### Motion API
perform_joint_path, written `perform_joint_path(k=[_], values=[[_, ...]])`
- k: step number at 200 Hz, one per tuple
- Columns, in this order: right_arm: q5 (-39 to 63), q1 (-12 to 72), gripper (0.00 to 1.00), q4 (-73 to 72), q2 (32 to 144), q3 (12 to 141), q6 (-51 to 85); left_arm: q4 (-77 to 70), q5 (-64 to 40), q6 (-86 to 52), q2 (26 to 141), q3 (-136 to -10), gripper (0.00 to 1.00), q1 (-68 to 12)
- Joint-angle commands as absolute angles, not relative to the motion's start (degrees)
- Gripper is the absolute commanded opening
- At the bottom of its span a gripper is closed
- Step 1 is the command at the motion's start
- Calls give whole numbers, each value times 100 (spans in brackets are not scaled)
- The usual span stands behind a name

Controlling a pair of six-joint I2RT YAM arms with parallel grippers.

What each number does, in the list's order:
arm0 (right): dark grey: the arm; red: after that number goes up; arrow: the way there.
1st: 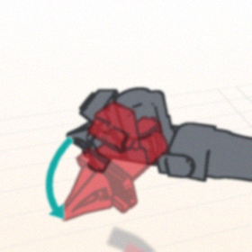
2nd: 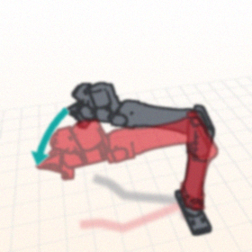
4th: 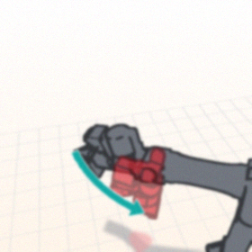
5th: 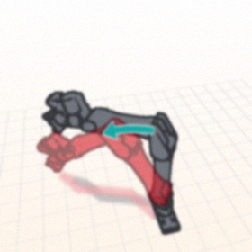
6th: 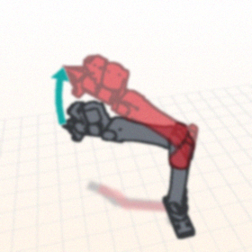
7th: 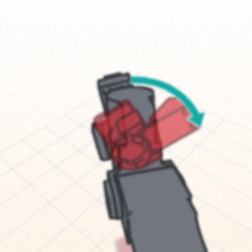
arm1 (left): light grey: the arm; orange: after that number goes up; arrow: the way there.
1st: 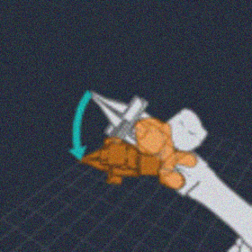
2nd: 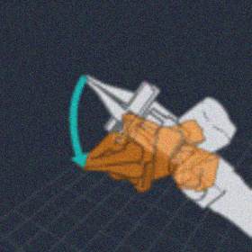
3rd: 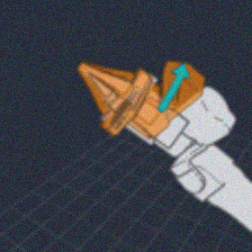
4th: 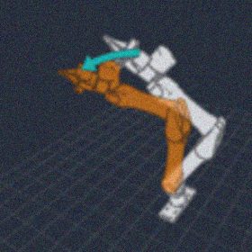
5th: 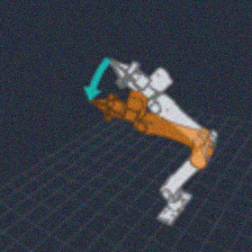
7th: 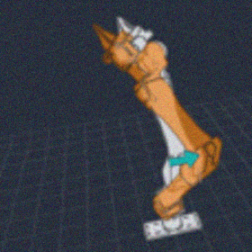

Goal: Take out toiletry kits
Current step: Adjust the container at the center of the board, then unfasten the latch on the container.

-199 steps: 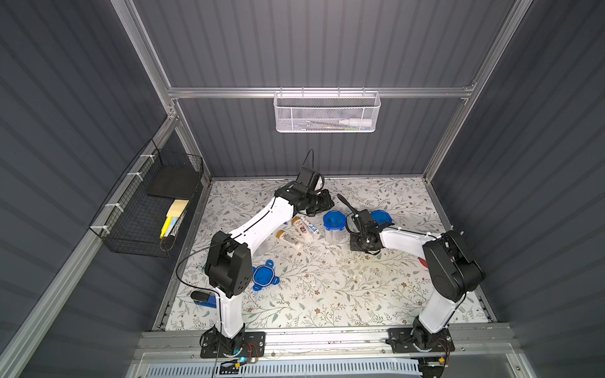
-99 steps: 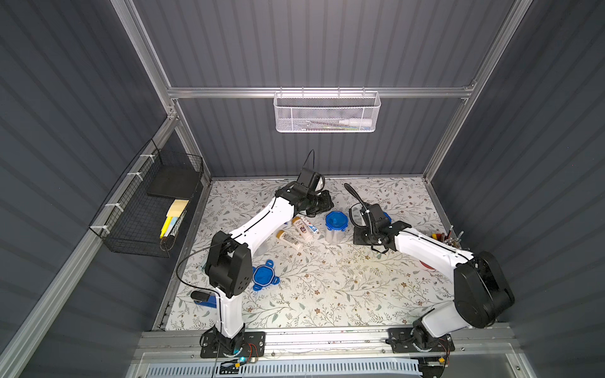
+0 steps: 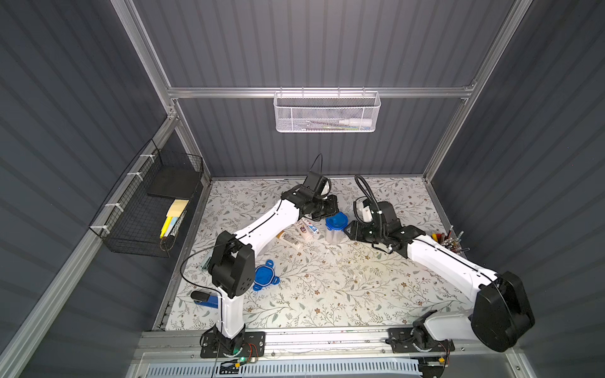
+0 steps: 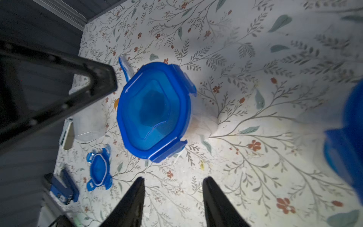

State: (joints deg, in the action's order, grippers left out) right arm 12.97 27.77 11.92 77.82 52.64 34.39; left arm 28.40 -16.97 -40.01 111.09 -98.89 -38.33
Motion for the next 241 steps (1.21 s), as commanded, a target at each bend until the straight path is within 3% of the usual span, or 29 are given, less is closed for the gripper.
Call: perform_joint_path(k=[1,136,241], values=[[1749,2786,56,573,7730,4909,4065,2874,-1844,-3876,11326,-9868,3,-3858],[1748,2531,63,-3937,8325,3320,5922,2722,-2123,-3946,11426,-9421,0,-3863],[2342,2496,62,-5247,9069,3322,6422,2549,-2148,-4120,11403,-8924,0,-3920]])
